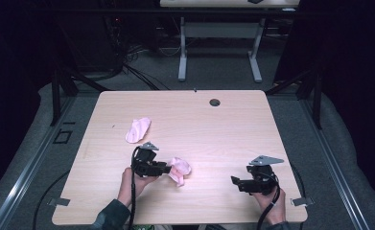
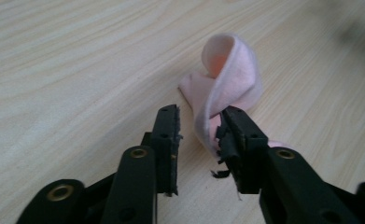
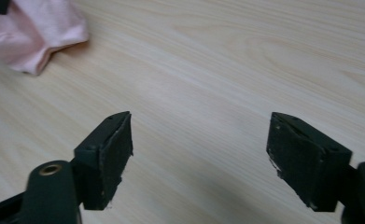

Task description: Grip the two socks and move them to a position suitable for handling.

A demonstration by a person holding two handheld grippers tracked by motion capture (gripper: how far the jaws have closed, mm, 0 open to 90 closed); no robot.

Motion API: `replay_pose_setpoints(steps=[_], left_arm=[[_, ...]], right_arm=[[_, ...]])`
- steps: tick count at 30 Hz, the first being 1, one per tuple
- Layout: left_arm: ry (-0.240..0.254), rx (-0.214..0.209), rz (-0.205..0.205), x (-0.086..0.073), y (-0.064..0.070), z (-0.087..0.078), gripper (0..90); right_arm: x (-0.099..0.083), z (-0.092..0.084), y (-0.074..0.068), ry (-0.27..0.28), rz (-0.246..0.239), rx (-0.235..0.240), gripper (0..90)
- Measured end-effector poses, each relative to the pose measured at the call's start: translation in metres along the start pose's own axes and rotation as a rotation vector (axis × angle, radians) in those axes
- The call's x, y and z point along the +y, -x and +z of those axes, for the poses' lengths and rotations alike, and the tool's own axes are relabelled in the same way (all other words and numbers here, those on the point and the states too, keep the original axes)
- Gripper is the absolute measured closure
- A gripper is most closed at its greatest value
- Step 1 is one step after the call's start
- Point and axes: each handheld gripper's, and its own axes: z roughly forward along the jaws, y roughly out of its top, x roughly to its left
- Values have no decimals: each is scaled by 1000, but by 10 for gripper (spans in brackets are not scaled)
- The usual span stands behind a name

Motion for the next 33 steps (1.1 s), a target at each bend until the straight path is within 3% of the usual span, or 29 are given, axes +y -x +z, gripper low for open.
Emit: replay_pose_setpoints(steps=[4,7,9,10,11,12,13,14,15,17,19,20,21,23,24,25,27,28,31,32,33], left_arm=[[-24,43,-15,-6,4,6,821],[-29,45,-36,-11,7,7,813],[-34,49,-45,-17,12,8,767],[-37,19,-39,-23,23,8,746],[-37,19,-39,-23,23,8,711],[-46,-2,-24,-26,34,10,659],[-46,-2,-24,-26,34,10,650],[-55,-36,-1,-28,44,7,596],[-55,-36,-1,-28,44,7,542],[-29,-61,8,-28,48,-8,496],[-14,-54,8,-28,48,-15,439],[16,-48,2,-26,45,-29,435],[16,-48,2,-26,45,-29,434],[59,-12,-14,-23,35,-44,436],[70,0,-39,-17,23,-49,440],[70,0,-39,-17,23,-49,446],[47,-2,-55,-8,13,-42,450],[17,-30,-67,-2,8,-31,464],[-26,-32,-49,5,7,-17,476],[-44,-75,-60,8,7,-5,493],[-44,-75,-60,8,7,-5,503]], right_arm=[[10,9,-23,-23,-16,44,318],[13,12,-30,-28,-17,65,342],[16,15,-38,-45,-26,80,358],[19,20,-47,-44,-38,94,378],[20,22,-52,-48,-50,95,385],[22,25,-56,-60,-57,99,389],[22,25,-56,-60,-57,99,389],[25,30,-64,-63,-65,123,414],[25,30,-64,-63,-65,123,414],[32,37,-75,-74,-101,121,442],[35,42,-80,-74,-117,121,452],[40,50,-86,-80,-146,117,467],[40,50,-86,-80,-146,117,467],[47,60,-90,-91,-163,130,488],[51,69,-92,-97,-162,136,513],[51,69,-92,-97,-162,136,513],[54,78,-95,-120,-168,141,528],[54,88,-100,-129,-170,144,544],[54,93,-102,-152,-185,141,569],[54,96,-103,-150,-194,124,623],[54,97,-104,-146,-194,122,647]])
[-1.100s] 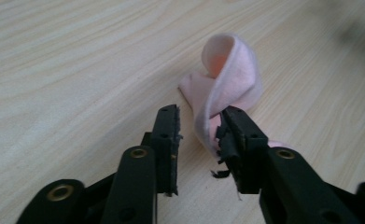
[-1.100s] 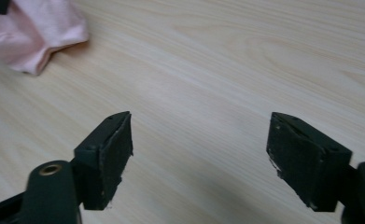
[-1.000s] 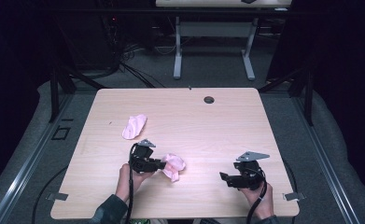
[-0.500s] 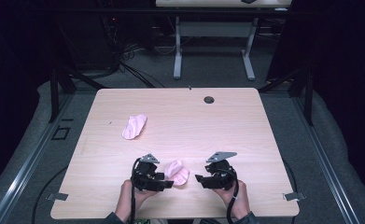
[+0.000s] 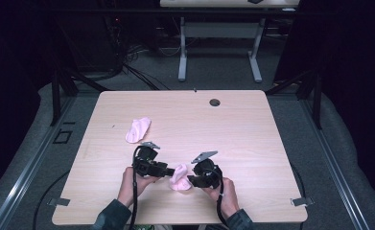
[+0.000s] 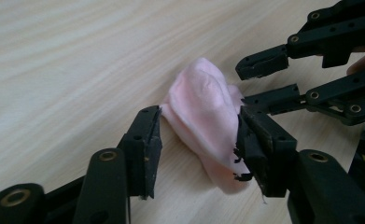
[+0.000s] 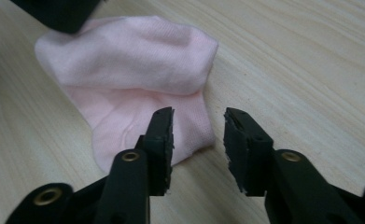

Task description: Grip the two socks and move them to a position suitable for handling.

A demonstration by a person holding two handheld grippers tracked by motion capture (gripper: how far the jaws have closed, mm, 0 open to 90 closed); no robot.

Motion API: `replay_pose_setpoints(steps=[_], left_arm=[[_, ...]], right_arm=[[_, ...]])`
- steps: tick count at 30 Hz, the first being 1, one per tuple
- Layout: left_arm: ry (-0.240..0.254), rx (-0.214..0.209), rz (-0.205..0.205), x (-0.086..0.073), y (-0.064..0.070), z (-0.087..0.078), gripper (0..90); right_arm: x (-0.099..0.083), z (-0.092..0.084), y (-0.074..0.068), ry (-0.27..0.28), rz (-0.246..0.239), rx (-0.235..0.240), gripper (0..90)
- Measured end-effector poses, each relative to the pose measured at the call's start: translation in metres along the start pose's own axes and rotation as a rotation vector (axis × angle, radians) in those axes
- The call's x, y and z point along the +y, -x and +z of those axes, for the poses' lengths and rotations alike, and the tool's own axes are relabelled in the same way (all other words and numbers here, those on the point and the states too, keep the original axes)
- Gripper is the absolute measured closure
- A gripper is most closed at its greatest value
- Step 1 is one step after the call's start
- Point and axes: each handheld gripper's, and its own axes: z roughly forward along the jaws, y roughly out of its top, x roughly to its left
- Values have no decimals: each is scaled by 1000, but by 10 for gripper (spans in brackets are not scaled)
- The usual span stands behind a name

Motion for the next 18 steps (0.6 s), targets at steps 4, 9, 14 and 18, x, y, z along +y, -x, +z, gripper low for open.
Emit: replay_pose_setpoints(steps=[4,9,14,18], left_arm=[[-38,-33,-10,0,-2,18,578],[-20,-51,-24,-6,-3,22,805],[41,8,5,-12,0,13,863],[109,68,13,-19,4,0,861]], right_arm=[[-1,3,-1,-11,1,4,721],[-5,7,-2,-9,-8,-8,811],[-7,6,0,-10,5,2,874],[-8,2,1,-9,9,-16,900]])
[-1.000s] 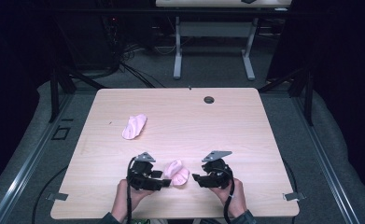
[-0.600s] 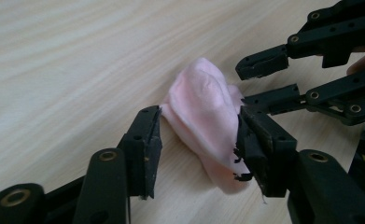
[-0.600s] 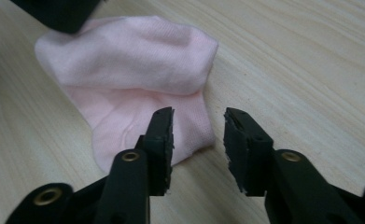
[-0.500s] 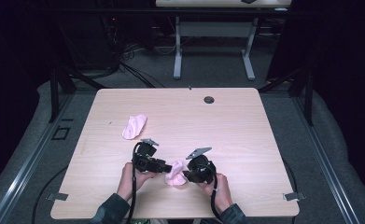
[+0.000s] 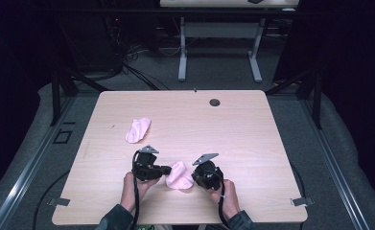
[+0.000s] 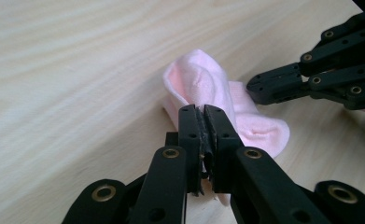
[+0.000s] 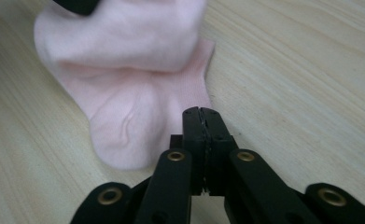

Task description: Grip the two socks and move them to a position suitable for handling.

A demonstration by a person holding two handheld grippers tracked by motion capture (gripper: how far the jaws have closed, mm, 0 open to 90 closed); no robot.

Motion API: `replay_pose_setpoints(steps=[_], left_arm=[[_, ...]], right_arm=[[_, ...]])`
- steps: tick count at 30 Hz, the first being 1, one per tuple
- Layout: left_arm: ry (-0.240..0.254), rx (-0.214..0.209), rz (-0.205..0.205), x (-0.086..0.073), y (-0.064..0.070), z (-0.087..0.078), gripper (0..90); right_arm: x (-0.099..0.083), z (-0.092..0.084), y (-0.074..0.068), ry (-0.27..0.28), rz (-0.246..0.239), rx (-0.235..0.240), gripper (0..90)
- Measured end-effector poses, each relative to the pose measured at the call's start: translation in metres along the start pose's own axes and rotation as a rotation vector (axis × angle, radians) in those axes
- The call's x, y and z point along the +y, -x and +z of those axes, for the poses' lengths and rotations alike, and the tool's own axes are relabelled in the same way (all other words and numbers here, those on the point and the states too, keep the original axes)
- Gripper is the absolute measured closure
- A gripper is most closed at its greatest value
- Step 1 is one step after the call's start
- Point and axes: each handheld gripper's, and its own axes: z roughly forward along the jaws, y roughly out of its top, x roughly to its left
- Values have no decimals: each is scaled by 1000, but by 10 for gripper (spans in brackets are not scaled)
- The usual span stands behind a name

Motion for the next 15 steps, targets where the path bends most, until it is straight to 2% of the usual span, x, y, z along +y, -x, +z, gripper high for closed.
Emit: replay_pose_setpoints(steps=[1,4,7,8,9,10,12,15], left_arm=[[24,31,1,-4,1,-7,859],[19,45,-1,-7,1,-11,824],[11,94,-14,-19,0,-15,780],[11,98,-13,-21,0,-15,740],[10,105,-13,-23,-1,-16,737],[14,108,-24,-25,-2,-16,713],[19,91,-41,-25,-6,-18,684],[36,67,-72,-22,-11,-22,592]], right_arm=[[-1,-4,2,-10,5,-23,900],[-3,-7,4,-4,18,-17,900],[-6,-10,8,17,45,-18,897],[-6,-12,10,31,46,-19,838],[-4,-12,10,35,43,-16,767],[-3,-10,10,40,45,1,752],[1,-6,9,35,22,24,658],[6,2,4,20,-8,38,608]])
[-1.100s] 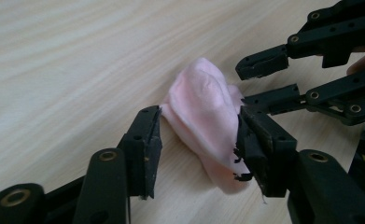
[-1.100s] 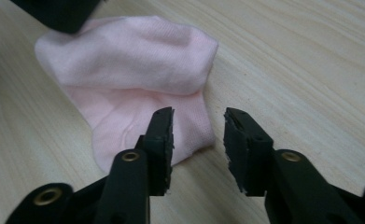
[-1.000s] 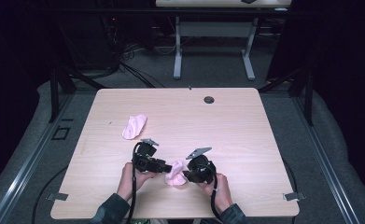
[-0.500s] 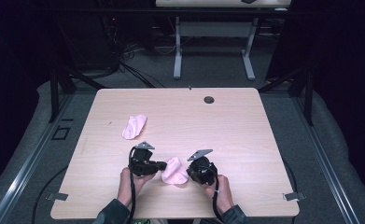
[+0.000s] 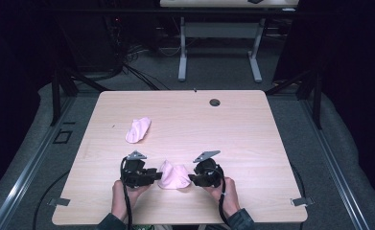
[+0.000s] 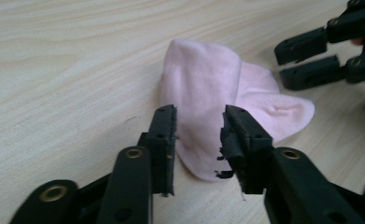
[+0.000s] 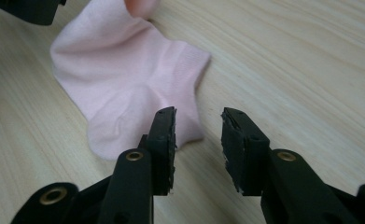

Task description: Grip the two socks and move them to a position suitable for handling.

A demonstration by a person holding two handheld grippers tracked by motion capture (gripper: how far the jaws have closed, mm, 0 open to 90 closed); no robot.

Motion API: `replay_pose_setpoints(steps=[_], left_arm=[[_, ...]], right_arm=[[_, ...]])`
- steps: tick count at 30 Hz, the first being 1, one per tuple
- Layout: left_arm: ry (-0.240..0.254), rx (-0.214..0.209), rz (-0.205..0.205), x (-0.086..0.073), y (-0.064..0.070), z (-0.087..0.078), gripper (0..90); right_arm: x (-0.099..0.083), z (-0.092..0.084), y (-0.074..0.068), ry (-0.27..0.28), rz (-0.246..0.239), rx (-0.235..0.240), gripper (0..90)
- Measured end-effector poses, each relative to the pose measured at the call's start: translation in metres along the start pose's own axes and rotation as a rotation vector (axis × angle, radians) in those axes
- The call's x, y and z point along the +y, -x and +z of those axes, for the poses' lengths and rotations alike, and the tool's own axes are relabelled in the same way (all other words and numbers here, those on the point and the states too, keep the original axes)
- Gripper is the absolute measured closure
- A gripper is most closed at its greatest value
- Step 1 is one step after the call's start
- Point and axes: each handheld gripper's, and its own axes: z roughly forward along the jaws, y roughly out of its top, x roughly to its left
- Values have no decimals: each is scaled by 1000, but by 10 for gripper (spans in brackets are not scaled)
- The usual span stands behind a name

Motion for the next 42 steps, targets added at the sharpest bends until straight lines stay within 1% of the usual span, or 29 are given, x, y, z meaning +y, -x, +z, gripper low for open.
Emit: replay_pose_setpoints(steps=[1,3,4,6,7,8,9,10,11,12,14,15,17,20,21,22,23,24,25,28,30,32,33,35,38,39,40,41,42], left_arm=[[4,12,1,2,-2,-1,569],[1,5,-9,8,-6,-2,537],[7,19,-5,11,-8,-2,523],[-9,26,2,18,-14,0,518],[-15,41,4,21,-17,2,518],[-25,42,14,24,-21,6,517],[-53,27,10,27,-25,9,510],[-54,24,7,29,-27,13,504],[-64,22,18,31,-28,18,511],[-93,26,33,33,-28,22,516],[-117,39,67,36,-23,29,525],[-129,43,82,37,-21,33,527],[-148,56,106,39,-16,41,535],[-180,89,162,39,-8,50,576],[-191,100,191,39,-2,55,593],[-191,100,191,39,-2,55,653],[-186,122,221,37,2,58,677],[-186,122,221,37,2,58,716],[-183,128,239,36,5,59,716],[-163,133,264,33,10,58,838],[-153,131,259,32,10,57,845],[-115,147,237,30,10,48,849],[-115,147,237,30,10,48,849],[-81,156,207,25,12,36,847],[-68,148,177,18,18,24,837],[-68,148,177,18,18,24,833],[-71,127,160,11,23,19,826],[-71,127,160,11,23,19,815],[-88,106,166,4,30,16,795]], right_arm=[[1,2,-2,-7,-5,-5,607],[3,6,-4,-4,-14,0,609],[3,7,-4,-12,-22,-11,616],[4,9,-4,-22,-26,-15,651],[4,10,-4,-22,-24,-15,672],[4,10,-4,-21,-26,-16,696],[4,10,-5,-28,-29,-22,715],[3,10,-6,-22,-28,-30,733],[3,10,-5,-16,-28,-26,758],[3,9,-5,-23,-25,-27,775],[1,9,-5,-14,-24,-32,799],[1,7,-6,-29,-26,-43,808],[0,7,-6,-24,-27,-57,818],[-1,5,-6,-29,-30,-61,827],[-2,4,-6,-32,-24,-63,830],[-2,4,-6,-32,-24,-63,830],[-3,4,-6,-29,-27,-65,835],[-3,4,-6,-29,-27,-65,835],[-3,3,-6,-35,-26,-68,836],[-8,-1,-3,-18,-3,-69,841],[-9,-2,-2,-18,6,-69,841],[-13,-9,1,3,21,-78,842],[-13,-9,1,3,21,-78,842],[-16,-17,4,19,39,-84,841],[-23,-32,8,27,73,-78,841],[-24,-34,9,35,82,-80,841],[-27,-39,9,38,93,-79,840],[-27,-39,9,38,93,-79,840],[-31,-46,11,37,103,-75,836]])
